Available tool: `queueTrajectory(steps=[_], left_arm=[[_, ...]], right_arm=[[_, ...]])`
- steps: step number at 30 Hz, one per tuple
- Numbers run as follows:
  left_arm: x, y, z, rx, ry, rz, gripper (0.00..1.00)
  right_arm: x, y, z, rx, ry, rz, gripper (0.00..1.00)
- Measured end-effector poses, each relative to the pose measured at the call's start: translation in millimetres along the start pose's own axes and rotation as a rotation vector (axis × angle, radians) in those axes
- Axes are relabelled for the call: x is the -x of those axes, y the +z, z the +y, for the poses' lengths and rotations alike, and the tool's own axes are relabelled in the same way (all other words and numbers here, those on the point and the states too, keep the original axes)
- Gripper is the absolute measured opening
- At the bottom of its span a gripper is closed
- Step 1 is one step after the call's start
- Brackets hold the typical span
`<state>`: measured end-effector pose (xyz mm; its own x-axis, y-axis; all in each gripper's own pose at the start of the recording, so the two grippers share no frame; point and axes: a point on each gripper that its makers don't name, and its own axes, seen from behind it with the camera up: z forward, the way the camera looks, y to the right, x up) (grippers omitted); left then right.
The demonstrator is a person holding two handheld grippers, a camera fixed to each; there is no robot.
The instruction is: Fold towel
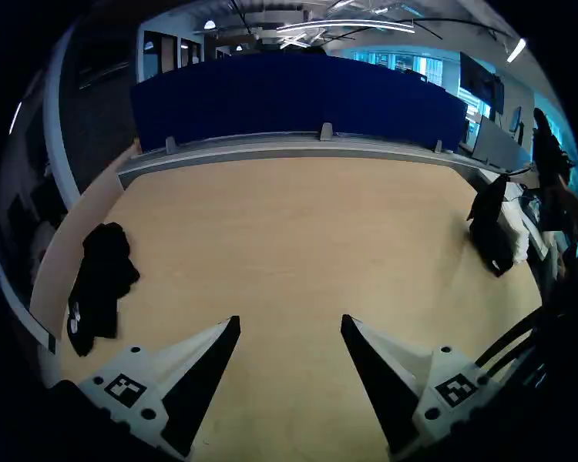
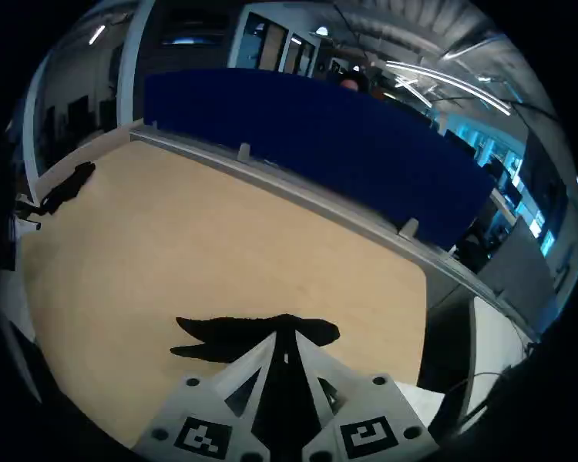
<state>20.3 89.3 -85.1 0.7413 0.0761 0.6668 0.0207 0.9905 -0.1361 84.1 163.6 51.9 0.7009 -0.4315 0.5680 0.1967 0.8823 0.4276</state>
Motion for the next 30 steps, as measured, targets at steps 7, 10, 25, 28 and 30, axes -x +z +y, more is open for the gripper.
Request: queueTrajectory(steps=[7, 10, 25, 28, 30], left_arm=[[1.2, -0.7, 3.6, 0.01, 0.012, -0.003, 0.98], [1.2, -0.4, 5.9, 0.015, 0.019, -0.005, 0.97], [-1.0, -1.5, 15.1, 0.028, 0.041, -0.007, 0.97], [-0.3, -2.9, 14.2, 0.025, 0.045, -0.008, 0.98], [0.5, -3.6, 13.4, 0.022, 0.047, -0.009, 0.98]], right_arm=[[47.3, -20.2, 11.6, 0.037, 0.05, -0.045, 0.02], [66.6, -27.4, 14.8, 0.051, 0.077, -0.06, 0.02], [163.0, -36.1, 14.5, 0.117, 0.165, -0.19, 0.02], [181.8, -32.5, 14.4, 0.131, 0.198, -0.22, 0.02], [193.7, -29.6, 14.7, 0.141, 0.223, -0.24, 0.02]])
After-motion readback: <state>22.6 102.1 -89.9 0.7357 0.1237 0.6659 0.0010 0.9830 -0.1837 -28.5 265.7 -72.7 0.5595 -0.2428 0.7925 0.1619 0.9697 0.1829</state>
